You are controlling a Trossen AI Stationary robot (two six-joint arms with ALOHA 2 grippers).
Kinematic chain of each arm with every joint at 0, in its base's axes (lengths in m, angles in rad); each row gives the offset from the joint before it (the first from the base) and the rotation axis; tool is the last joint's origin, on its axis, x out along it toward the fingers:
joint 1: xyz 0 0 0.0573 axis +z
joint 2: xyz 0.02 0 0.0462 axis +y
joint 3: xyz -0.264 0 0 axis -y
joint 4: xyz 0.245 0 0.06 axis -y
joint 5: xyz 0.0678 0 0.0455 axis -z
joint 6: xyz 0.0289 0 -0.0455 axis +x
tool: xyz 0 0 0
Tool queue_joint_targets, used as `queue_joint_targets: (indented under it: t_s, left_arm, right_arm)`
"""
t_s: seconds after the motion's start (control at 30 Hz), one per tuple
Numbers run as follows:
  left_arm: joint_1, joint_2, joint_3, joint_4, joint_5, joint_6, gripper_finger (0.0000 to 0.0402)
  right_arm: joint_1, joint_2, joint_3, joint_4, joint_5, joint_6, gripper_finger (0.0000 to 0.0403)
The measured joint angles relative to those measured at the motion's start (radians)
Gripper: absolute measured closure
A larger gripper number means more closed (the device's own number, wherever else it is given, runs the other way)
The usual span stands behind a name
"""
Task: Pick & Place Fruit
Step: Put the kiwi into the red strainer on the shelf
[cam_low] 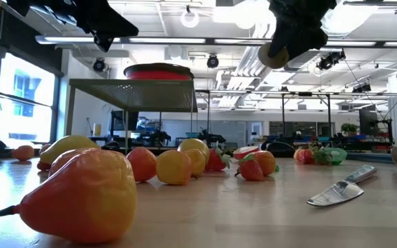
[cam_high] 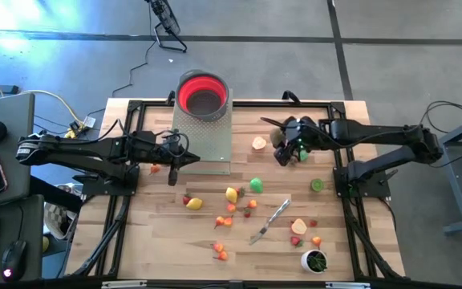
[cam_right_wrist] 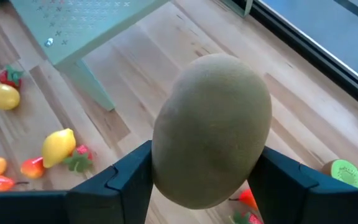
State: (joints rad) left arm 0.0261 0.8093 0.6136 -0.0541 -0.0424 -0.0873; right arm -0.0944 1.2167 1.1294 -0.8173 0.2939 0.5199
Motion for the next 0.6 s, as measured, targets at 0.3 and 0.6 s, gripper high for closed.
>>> queue_joint_targets:
  t_s: [0.3,0.6]
  left_arm:
    - [0.000,0.000,0.000,0.000,-0.012,-0.044,0.0359]
    - [0.000,0.030,0.001,0.010,-0.052,-0.063,0.0217]
  right_arm:
    - [0.000,0.000,0.000,0.006,0.000,-0.020,0.0183]
    - [0.000,0.000,0.000,0.019,-0.008,-0.028,0.0183]
